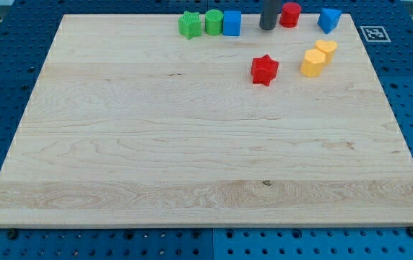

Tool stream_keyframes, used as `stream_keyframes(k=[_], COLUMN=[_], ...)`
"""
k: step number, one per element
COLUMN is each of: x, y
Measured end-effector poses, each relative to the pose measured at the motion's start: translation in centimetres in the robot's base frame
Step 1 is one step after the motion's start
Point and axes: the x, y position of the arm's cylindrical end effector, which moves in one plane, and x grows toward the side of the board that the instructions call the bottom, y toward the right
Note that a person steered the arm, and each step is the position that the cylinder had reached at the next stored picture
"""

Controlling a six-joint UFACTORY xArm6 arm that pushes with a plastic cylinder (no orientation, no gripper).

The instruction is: Push the red circle into the red star

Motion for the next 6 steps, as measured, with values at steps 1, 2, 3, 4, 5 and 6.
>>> stream_keyframes(k=[1, 2, 3, 4, 5, 6], x=[-2.6, -2.8, -2.8, -2.8, -2.7, -2.8], y=[-0.1, -0.1, 3.5, 3.6, 3.5, 3.8])
